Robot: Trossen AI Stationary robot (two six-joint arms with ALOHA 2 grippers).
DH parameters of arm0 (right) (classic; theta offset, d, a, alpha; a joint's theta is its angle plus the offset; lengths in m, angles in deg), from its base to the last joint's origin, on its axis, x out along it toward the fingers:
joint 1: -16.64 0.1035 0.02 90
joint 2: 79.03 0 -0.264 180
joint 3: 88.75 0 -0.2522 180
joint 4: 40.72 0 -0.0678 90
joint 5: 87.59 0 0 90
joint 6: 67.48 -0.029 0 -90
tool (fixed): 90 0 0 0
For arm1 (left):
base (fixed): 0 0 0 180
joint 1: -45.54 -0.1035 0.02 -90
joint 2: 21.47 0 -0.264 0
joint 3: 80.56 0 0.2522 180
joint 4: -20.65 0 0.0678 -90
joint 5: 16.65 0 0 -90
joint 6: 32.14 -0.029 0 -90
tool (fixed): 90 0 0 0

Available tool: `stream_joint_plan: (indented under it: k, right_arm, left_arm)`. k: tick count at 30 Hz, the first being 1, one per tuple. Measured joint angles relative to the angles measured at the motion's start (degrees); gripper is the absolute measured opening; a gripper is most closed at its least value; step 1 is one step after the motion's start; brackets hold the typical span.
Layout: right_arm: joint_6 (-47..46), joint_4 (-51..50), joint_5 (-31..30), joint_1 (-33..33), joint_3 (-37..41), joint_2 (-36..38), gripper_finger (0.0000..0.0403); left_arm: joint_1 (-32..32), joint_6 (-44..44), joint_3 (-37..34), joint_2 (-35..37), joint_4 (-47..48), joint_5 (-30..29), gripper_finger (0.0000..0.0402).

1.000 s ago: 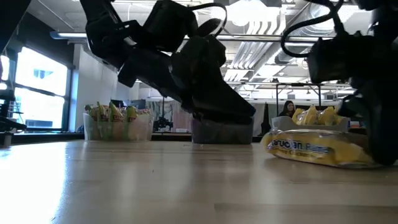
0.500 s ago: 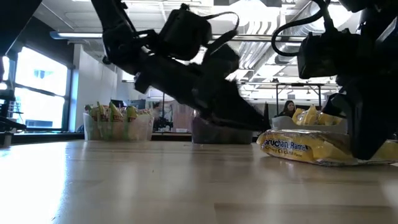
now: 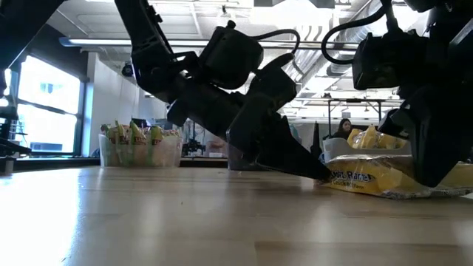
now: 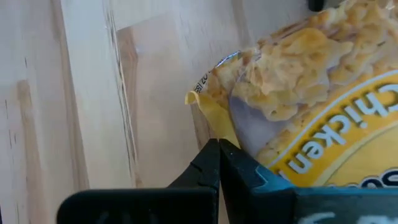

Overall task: Sort Maruchan noodles
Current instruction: Put the yellow noodle pack into the gray bin

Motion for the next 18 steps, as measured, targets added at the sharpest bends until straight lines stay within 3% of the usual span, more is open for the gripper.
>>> stream_joint_plan:
  k: [10,18]
  right_arm:
    - [2.4,-1.3,1.8,0.4,-2.0,1.3,0.0]
    - [0.2,-8.0,-12.0,4.9,1.4,13.2,0.0]
  left_arm:
    - [0.0,-6.2,0.0,-0.1,-0.5,-0.1,0.0007]
    - [-0.1,-8.3,-0.1,1.3,0.3,-0.6,0.0001]
